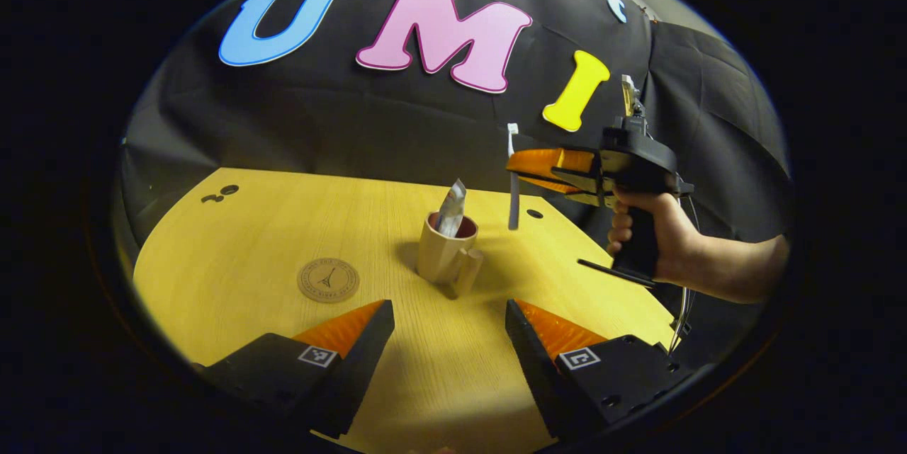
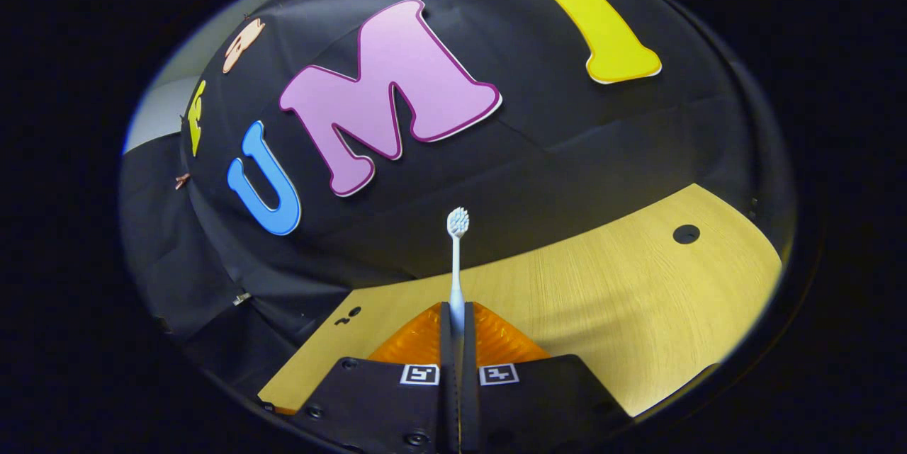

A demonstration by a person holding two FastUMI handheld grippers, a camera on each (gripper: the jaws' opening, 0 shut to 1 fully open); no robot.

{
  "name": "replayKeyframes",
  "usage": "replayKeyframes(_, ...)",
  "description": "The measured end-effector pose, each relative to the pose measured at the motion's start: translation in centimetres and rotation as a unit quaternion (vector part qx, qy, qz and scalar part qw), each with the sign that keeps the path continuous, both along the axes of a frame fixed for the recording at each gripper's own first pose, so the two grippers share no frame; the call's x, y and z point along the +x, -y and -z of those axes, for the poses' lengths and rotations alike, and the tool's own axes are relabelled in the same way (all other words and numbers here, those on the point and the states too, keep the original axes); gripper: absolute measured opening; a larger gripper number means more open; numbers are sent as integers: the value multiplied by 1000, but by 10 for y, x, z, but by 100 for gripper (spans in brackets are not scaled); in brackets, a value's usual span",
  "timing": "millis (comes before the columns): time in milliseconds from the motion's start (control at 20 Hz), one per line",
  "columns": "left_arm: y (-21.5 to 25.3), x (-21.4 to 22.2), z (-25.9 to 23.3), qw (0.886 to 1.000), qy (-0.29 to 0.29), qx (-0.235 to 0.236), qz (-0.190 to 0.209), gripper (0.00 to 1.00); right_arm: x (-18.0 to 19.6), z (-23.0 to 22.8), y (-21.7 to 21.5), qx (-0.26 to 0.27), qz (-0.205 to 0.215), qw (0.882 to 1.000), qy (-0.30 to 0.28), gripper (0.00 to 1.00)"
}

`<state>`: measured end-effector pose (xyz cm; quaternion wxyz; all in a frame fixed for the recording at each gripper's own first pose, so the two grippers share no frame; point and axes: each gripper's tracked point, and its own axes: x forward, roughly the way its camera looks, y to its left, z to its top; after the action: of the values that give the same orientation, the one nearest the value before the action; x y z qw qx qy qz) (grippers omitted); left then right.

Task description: Put the toothbrush and toothpaste on the desktop into the cup, then pick up the cup and place it on the coaster on the desktop.

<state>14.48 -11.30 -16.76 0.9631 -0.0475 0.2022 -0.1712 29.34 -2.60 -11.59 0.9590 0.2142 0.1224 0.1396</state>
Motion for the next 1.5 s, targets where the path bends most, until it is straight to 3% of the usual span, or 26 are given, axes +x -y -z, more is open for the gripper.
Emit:
replayKeyframes(150, -5, -6, 14, 1000, -21, 1, -9, 98, 18, 3, -12, 16, 0, 1000, 20, 6)
replayKeyframes(400, -14, -1, 22, 999, -30, -8, -26, 98, 32, 29, -20, -5, -8, 999, 31, 6)
replayKeyframes(950, -4, 17, 29, 999, -42, -23, -18, 98, 20, 69, -35, -46, -17, 998, 42, 11)
replayKeyframes(1100, -2, 14, 29, 999, -41, -19, -14, 98, 8, 75, -29, -56, -10, 998, 35, 36)
replayKeyframes(1250, -3, 11, 25, 999, -39, -16, -16, 98, -1, 71, -23, -50, -8, 999, 20, 82)
replayKeyframes(1350, -6, 9, 24, 999, -42, -12, -22, 98, -10, 57, -19, -42, -7, 999, 16, 85)
replayKeyframes(1400, -8, 6, 23, 999, -44, -10, -27, 98, -12, 56, -17, -39, -5, 999, 10, 97)
replayKeyframes(1500, -12, 2, 21, 998, -47, -6, -37, 98, -23, 44, -13, -33, -2, 999, -1, 98)
